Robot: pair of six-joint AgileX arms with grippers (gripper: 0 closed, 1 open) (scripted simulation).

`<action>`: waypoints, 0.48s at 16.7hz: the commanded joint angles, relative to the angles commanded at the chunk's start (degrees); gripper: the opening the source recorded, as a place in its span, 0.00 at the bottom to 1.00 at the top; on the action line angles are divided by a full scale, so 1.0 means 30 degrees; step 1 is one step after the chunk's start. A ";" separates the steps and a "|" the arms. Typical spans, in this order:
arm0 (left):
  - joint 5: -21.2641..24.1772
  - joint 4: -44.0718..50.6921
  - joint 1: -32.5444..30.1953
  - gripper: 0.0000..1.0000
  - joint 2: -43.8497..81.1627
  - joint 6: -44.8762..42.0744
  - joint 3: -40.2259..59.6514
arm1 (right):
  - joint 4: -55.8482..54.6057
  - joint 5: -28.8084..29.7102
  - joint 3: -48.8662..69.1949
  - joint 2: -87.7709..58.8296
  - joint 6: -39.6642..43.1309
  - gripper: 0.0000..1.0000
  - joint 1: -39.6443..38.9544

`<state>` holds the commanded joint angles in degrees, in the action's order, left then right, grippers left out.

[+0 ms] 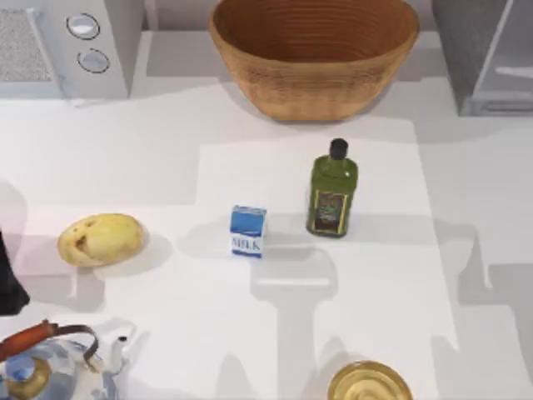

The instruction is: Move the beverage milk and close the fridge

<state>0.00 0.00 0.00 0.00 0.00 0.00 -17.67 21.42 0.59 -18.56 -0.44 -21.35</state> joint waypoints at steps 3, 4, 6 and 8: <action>0.0000 0.0000 0.0000 1.00 0.0000 0.0000 0.0000 | -0.3085 0.4262 0.0101 -0.3266 -0.0076 1.00 -0.4233; 0.0000 0.0000 0.0000 1.00 0.0000 0.0000 0.0000 | -0.4039 0.5568 0.0132 -0.4277 -0.0099 1.00 -0.5525; 0.0000 0.0000 0.0000 1.00 0.0000 0.0000 0.0000 | -0.5737 0.7792 0.0189 -0.6061 -0.0142 1.00 -0.7737; 0.0000 0.0000 0.0000 1.00 0.0000 0.0000 0.0000 | -0.7044 0.9416 0.0232 -0.7429 -0.0174 1.00 -0.9353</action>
<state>0.00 0.00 0.00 0.00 0.00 0.00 -38.80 49.66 1.28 -40.84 -0.96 -49.41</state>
